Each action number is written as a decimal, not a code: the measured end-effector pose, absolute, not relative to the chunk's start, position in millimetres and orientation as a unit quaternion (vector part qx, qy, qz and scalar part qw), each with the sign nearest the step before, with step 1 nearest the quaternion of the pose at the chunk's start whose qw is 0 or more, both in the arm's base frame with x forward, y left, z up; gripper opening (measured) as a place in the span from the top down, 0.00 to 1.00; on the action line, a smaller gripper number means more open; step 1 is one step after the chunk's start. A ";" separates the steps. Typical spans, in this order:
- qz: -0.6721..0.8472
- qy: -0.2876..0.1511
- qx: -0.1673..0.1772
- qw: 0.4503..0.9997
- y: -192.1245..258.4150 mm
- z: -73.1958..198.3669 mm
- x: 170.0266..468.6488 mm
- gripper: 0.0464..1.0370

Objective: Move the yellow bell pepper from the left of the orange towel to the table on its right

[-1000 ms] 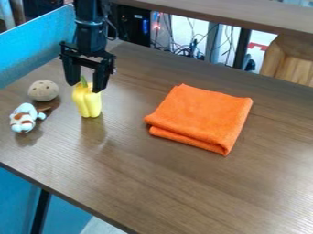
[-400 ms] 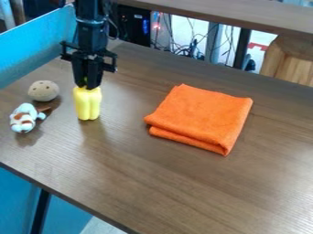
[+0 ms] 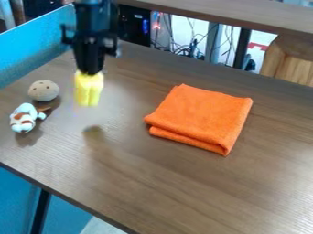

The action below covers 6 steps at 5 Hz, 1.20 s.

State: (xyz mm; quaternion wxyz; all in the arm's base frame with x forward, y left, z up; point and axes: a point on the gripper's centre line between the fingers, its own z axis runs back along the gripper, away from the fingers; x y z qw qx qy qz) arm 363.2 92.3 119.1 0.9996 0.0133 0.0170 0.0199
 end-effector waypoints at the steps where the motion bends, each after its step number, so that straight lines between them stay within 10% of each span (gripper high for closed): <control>1: -0.074 -0.005 -0.017 0.997 41.4 127.4 359.6 0.82; 3: -0.243 -0.021 -0.102 0.965 -48.9 126.0 348.0 0.82; 6: -0.402 0.000 -0.034 0.915 -201.3 94.2 352.7 0.82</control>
